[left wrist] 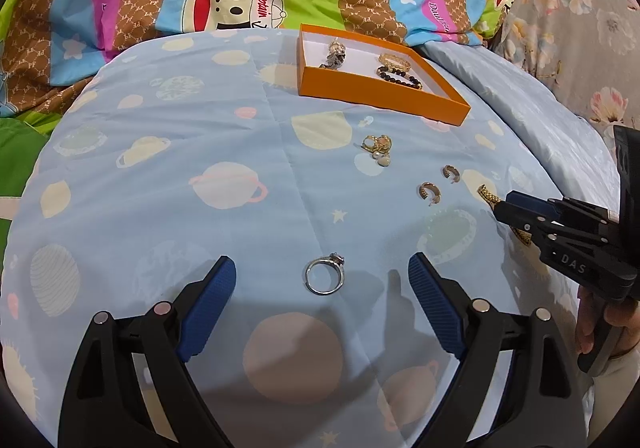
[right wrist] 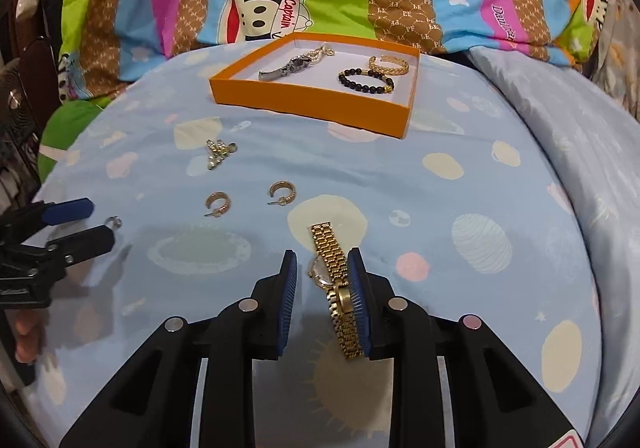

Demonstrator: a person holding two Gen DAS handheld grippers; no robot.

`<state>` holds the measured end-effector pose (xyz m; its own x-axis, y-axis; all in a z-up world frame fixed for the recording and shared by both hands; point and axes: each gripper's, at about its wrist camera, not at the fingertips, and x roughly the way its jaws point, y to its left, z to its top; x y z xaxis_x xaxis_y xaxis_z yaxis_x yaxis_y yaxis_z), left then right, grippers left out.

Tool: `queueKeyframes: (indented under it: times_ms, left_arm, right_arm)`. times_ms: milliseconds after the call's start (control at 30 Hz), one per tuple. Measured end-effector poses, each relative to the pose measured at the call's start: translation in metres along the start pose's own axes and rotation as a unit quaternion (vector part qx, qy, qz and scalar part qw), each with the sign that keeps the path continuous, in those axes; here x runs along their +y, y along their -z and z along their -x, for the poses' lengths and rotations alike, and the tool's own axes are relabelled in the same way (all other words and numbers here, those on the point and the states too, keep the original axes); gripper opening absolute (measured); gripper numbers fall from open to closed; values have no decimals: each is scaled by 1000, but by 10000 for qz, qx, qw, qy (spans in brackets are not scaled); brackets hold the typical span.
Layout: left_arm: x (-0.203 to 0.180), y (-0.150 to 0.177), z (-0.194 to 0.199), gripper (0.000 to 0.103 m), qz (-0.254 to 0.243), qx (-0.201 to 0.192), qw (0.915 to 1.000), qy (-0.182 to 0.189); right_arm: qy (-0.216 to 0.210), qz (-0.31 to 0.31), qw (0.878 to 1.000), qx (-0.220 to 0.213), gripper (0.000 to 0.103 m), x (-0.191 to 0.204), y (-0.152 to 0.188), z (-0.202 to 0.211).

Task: Organize jewelry
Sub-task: 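Grasp the silver ring with the left tool while the right lifts the gold watch, then carry the ring and gold watch into the orange box while both tools open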

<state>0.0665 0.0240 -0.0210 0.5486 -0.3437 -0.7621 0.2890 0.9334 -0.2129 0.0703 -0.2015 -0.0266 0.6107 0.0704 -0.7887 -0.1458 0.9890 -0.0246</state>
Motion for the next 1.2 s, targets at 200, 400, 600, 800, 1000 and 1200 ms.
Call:
queueKeyframes:
  times_ms: [200,400,600,800,1000,1200]
  left_arm:
    - [-7,1,0,79,-141,30,9999,-17]
    - [-12,0,-3,57,-288,37,9996,-73]
    - [-12,-1,-5,19,-313,83,9994,103]
    - [-13,-2,-2,19,-280,35,9995,148]
    - [-16,-10,10,19,-256,-132,9994,203]
    - [-23,-34,23,19,-312,-404,9983,276]
  right_arm:
    - [4,-230,9997,40,23,-5,4,-3]
    - [-294,-610,9977,38,19,-8,4,2]
    - [-638,-928,9936,-50,19,-7,4,14]
    - [-693,-941,9930,-179,19,-2,3,25]
    - [-748,-976,9919,-318,19,-2,-1,34]
    - [-862,-979,9903,-488,13,-5,-21,41]
